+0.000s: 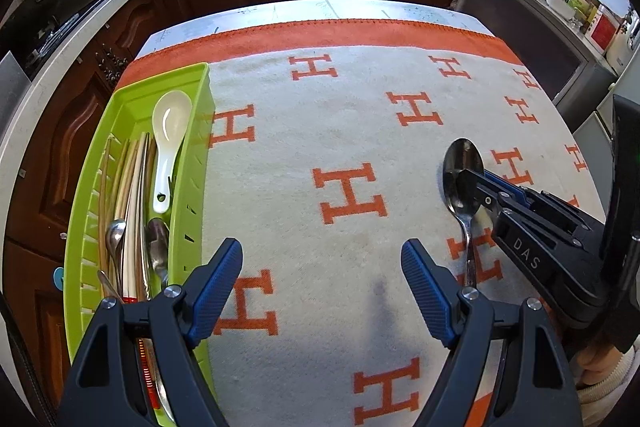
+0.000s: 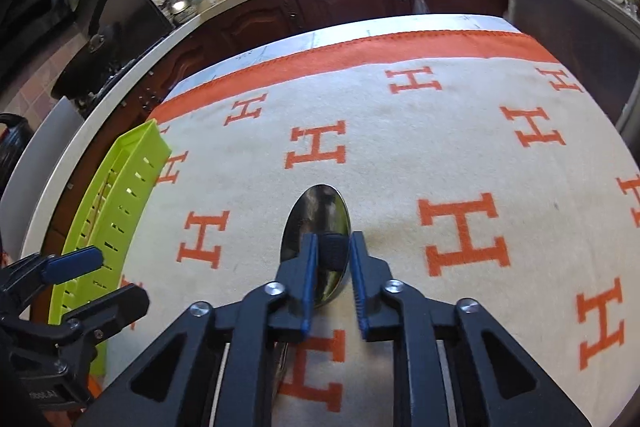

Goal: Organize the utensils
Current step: 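Close the right tool on the silver spoon handle and lift it, then carry the silver spoon into the green tray and open the right tool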

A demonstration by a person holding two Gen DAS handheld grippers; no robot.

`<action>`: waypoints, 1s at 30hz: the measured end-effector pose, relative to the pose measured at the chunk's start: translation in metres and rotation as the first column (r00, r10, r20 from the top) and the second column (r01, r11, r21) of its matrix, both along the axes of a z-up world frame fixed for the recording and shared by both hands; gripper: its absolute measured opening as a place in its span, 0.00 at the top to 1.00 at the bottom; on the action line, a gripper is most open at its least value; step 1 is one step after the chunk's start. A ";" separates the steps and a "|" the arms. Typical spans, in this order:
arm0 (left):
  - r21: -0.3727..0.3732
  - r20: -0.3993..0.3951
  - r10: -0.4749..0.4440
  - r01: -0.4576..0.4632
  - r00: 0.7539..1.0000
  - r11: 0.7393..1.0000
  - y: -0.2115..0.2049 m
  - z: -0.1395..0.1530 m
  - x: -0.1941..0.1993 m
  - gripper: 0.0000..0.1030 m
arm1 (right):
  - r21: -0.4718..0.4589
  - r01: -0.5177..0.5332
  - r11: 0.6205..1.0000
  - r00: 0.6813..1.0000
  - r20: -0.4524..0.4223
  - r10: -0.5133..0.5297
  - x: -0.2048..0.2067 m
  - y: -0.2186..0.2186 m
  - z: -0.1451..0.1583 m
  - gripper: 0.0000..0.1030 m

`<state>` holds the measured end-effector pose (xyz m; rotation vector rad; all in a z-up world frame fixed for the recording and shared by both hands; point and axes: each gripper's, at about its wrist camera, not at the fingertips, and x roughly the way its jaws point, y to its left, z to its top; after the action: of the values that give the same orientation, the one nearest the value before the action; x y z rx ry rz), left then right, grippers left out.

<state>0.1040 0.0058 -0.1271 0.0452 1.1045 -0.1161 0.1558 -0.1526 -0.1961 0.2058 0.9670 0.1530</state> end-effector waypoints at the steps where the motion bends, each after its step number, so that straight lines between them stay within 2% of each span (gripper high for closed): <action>1: 0.000 -0.002 0.001 -0.001 1.000 1.000 0.000 -0.001 0.001 0.22 | 0.007 -0.004 1.000 1.000 0.004 0.004 0.001 0.001 -0.001 0.90; 5: 0.000 -0.001 0.005 -0.005 1.000 1.000 0.002 -0.001 0.000 0.22 | 0.059 -0.012 0.998 1.000 0.024 0.011 -0.004 -0.003 0.003 0.98; 13: 0.013 0.033 0.021 -0.021 0.999 1.000 0.011 0.011 -0.008 0.22 | 0.207 -0.003 0.978 1.000 0.012 0.001 -0.017 -0.012 0.019 0.98; 17: 0.031 0.061 0.034 -0.036 0.998 0.999 0.019 0.021 -0.016 0.22 | 0.254 -0.020 0.967 0.999 0.032 0.012 -0.031 -0.012 0.042 0.98; 23: 0.046 0.107 0.064 -0.070 0.992 0.996 0.041 0.043 -0.036 0.22 | 0.273 -0.086 0.958 0.994 0.095 0.062 -0.052 0.005 0.085 0.98; 30: 0.054 0.184 0.149 -0.161 0.972 0.985 0.089 0.071 -0.060 0.22 | 0.286 -0.165 0.944 0.979 0.165 0.121 -0.066 0.038 0.138 0.98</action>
<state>0.0437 0.0948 -0.0558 0.0298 0.9282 0.0653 0.0895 -0.1143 -0.0583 0.3967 0.8094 0.4441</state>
